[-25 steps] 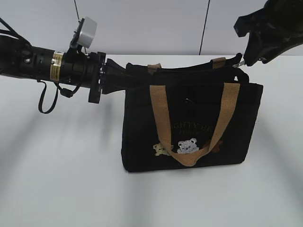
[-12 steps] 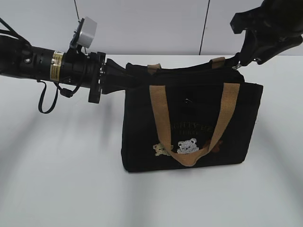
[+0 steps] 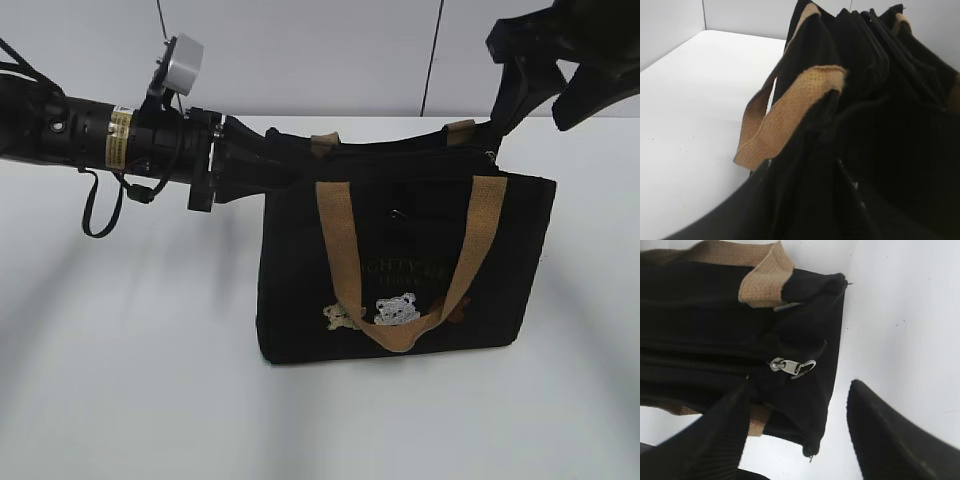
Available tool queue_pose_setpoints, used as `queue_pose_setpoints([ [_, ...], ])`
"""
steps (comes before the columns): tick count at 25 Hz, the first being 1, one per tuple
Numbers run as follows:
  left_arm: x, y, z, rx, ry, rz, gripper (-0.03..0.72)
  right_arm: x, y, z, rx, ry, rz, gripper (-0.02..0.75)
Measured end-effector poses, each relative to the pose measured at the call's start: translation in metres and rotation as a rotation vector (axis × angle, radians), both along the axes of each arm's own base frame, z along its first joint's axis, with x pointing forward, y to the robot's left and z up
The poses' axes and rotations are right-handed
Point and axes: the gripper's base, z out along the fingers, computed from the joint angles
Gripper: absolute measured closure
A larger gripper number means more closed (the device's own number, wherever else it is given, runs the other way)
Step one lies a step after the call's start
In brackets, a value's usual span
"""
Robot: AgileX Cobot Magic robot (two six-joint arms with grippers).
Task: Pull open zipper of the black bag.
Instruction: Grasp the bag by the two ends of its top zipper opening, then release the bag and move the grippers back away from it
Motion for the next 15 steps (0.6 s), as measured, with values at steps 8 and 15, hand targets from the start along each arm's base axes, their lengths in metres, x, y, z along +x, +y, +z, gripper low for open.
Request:
queue_pose_setpoints([
  [8,-0.005,0.001,0.03,-0.003,0.032,0.016,0.345,0.0,0.0,0.027,0.014,-0.044,0.005,0.265],
  [15,-0.013,0.012,0.072,0.195,-0.149,0.101,0.344,0.002,0.001,0.046,0.029,-0.107,0.013,0.265],
])
